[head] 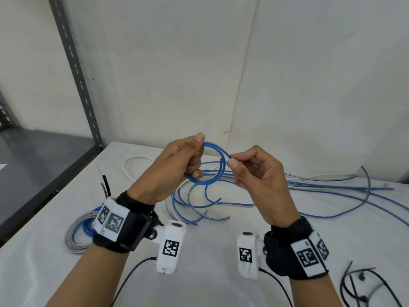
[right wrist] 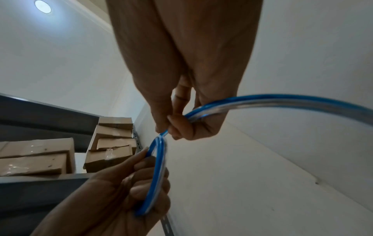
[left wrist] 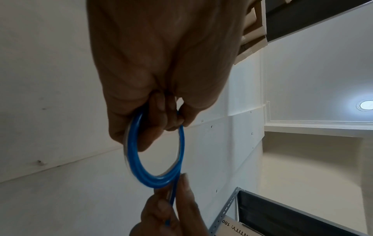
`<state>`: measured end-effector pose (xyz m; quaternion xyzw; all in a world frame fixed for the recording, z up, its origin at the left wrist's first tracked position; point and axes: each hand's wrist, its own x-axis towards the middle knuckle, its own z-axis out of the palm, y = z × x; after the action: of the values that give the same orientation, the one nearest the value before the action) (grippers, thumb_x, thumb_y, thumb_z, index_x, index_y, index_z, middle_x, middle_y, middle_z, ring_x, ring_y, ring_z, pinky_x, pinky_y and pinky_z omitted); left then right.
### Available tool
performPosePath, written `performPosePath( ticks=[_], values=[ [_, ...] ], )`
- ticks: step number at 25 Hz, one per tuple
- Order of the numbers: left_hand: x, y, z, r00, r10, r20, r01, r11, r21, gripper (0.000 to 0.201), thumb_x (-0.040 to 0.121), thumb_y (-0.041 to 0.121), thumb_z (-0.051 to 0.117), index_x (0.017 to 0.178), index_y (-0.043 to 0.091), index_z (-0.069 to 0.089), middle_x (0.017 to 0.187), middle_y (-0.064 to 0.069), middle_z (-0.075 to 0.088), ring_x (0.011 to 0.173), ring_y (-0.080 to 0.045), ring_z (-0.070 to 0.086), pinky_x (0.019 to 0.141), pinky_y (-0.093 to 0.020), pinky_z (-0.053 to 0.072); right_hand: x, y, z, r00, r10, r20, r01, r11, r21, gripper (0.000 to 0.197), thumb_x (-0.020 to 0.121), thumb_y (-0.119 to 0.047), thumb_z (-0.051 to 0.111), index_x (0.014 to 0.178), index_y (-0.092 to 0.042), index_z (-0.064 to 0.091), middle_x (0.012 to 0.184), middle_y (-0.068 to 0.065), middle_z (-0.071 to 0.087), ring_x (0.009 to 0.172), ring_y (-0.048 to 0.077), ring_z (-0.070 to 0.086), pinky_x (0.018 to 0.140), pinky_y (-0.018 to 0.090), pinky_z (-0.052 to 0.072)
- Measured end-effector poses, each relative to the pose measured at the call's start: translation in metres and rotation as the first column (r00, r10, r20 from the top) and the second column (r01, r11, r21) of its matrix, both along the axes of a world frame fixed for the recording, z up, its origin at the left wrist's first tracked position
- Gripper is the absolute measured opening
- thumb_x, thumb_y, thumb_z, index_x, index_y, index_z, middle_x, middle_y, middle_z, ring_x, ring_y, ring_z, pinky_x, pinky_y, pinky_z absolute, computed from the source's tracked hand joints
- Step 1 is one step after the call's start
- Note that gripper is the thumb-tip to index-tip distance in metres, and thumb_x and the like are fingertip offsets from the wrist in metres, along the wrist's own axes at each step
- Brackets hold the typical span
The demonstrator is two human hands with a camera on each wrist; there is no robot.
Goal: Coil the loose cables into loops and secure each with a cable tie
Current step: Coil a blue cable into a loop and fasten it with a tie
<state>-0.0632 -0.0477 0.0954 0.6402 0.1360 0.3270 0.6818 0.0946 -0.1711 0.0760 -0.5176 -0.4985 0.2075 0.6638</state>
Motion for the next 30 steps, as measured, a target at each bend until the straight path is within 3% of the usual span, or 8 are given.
performPosePath(
  ticks=[5,9,13,16,19,23,27,30],
  values=[
    [0.001,-0.001,0.003,0.998,0.040,0.046,-0.039,0.999,-0.028,0.038,0.106,0.035,0.042,0.072,0.020,0.034,0.071,-0.001,0.016,0.057,-0.013,0.018,0.057,-0.024,0.037,-0.021,0.007,-0.005,0.995,-0.095,-0.009,0.096,0.992,0.081,0.012,0.089,-0.011,0.075,0.089,-0.007,0.064,0.084,0.007,0.072,0.075,0.013,0.067,0.063,0.020,0.050],
    [0.007,-0.007,0.001,0.994,0.028,0.105,-0.009,0.984,-0.179,0.039,0.109,0.031,0.039,0.072,0.018,0.038,0.065,0.001,0.018,0.053,-0.011,0.021,0.061,-0.026,0.042,-0.027,0.009,-0.006,0.993,-0.115,0.033,0.110,0.987,0.113,0.010,0.095,-0.011,0.068,0.095,-0.004,0.061,0.089,0.008,0.077,0.083,0.019,0.073,0.069,0.024,0.053],
    [0.003,-0.004,-0.003,0.968,-0.070,-0.239,0.084,0.995,0.049,0.044,0.107,0.017,0.032,0.073,0.008,0.058,0.056,-0.004,0.037,0.050,-0.019,0.038,0.079,-0.038,0.056,0.001,-0.003,0.002,0.975,-0.038,0.219,0.042,0.999,-0.013,0.004,0.094,-0.009,0.069,0.092,-0.008,0.067,0.083,0.004,0.077,0.081,0.024,0.074,0.072,0.044,0.056],
    [0.003,-0.009,-0.009,0.925,-0.063,-0.375,0.147,0.969,0.200,0.042,0.111,0.029,0.037,0.078,0.010,0.055,0.062,0.003,0.037,0.056,-0.012,0.040,0.077,-0.033,0.056,0.006,-0.008,0.003,0.933,0.020,0.360,0.023,0.993,-0.115,0.004,0.093,-0.014,0.072,0.089,-0.013,0.071,0.081,-0.001,0.075,0.074,0.029,0.066,0.067,0.050,0.052],
    [0.006,-0.010,-0.009,0.963,0.018,-0.268,0.045,0.973,0.228,0.037,0.110,0.031,0.041,0.078,0.013,0.050,0.068,0.003,0.032,0.059,-0.010,0.034,0.067,-0.029,0.048,0.007,-0.009,0.005,0.933,-0.019,0.360,0.059,0.993,-0.100,0.005,0.092,-0.017,0.073,0.097,-0.018,0.074,0.086,-0.006,0.075,0.075,0.021,0.065,0.067,0.044,0.057],
    [0.002,-0.002,-0.001,0.998,0.050,-0.029,-0.052,0.997,-0.062,0.040,0.109,0.032,0.040,0.073,0.016,0.045,0.065,0.004,0.020,0.057,-0.013,0.018,0.058,-0.024,0.040,0.012,-0.011,0.008,0.972,-0.060,0.227,0.081,0.993,-0.085,0.008,0.090,-0.009,0.075,0.095,-0.013,0.071,0.080,0.003,0.074,0.066,0.019,0.068,0.060,0.033,0.060],
    [0.008,-0.007,0.000,0.993,0.092,0.068,-0.081,0.986,-0.144,0.040,0.109,0.034,0.040,0.073,0.015,0.044,0.067,0.001,0.016,0.050,-0.008,0.021,0.056,-0.024,0.038,0.002,-0.009,0.007,0.981,-0.037,0.191,0.053,0.996,-0.078,0.010,0.090,-0.005,0.074,0.089,-0.007,0.064,0.087,0.007,0.074,0.079,0.021,0.075,0.061,0.037,0.063],
    [0.010,-0.011,0.004,0.981,0.099,0.164,-0.055,0.965,-0.255,0.040,0.110,0.033,0.037,0.074,0.016,0.041,0.068,0.000,0.012,0.048,-0.007,0.020,0.054,-0.023,0.037,0.002,-0.007,0.008,0.998,-0.012,0.065,0.011,1.000,0.003,0.008,0.088,0.000,0.073,0.092,-0.001,0.066,0.084,0.011,0.075,0.070,0.020,0.073,0.059,0.029,0.057]
  ],
)
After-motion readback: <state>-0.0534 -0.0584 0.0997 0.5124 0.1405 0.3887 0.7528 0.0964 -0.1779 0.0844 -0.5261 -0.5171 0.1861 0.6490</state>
